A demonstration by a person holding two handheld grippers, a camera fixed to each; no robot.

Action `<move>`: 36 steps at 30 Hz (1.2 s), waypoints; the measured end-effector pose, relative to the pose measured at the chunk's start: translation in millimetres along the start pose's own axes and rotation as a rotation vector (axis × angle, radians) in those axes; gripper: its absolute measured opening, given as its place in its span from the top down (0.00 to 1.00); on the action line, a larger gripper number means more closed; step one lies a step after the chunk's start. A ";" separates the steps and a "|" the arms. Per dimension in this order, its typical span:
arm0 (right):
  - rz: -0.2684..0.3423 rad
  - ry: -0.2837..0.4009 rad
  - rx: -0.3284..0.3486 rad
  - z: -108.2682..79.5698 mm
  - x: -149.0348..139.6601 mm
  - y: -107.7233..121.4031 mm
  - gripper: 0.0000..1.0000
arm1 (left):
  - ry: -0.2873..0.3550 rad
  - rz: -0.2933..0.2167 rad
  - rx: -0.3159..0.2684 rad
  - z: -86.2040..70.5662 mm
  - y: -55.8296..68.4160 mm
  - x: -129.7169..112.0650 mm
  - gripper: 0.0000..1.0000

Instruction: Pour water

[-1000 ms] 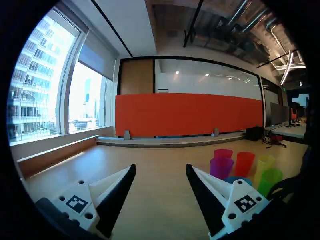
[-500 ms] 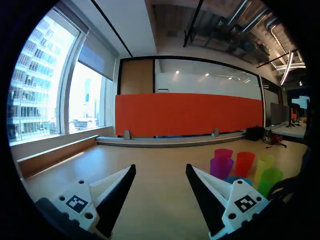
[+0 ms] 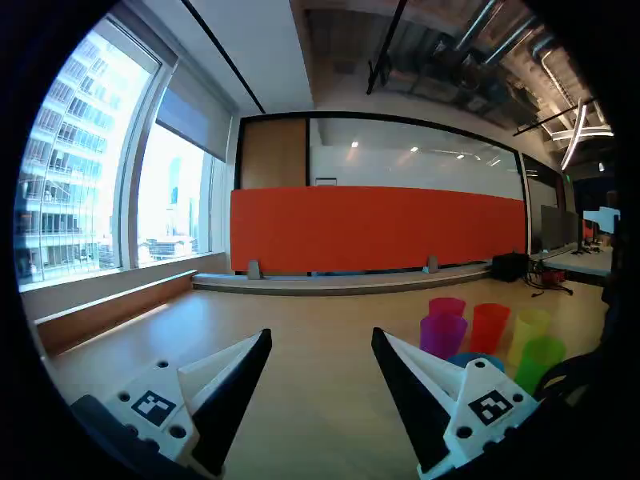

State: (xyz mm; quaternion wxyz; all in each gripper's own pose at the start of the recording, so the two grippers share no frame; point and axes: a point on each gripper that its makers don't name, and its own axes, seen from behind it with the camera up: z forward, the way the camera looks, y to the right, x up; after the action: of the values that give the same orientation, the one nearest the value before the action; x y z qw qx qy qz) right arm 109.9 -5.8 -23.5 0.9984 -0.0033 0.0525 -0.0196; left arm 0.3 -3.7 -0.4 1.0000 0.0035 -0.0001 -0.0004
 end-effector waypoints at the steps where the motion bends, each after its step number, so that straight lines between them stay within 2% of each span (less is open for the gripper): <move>1: 0.001 0.000 0.000 0.8 -2.8 -0.2 0.01 | 0.000 0.000 0.000 0.1 0.0 0.0 0.07; 15: 0.003 -0.016 0.009 9.1 -43.8 -10.3 0.00 | 0.000 0.000 0.000 0.4 0.4 -0.2 0.08; 27: 0.031 -0.042 0.027 12.2 -81.4 -9.1 0.00 | 0.000 0.000 0.000 0.9 0.0 -0.3 0.08; 36: 0.032 -0.067 0.009 14.0 -98.1 -1.9 0.01 | 0.000 0.000 0.000 0.6 0.1 -0.4 0.08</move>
State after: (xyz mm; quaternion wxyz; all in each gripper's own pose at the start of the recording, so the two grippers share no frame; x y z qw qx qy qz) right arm 13.8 -3.8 0.7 0.9998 0.0012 0.0190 -0.0035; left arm -0.2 -3.6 0.2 1.0000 0.0034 0.0000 -0.0003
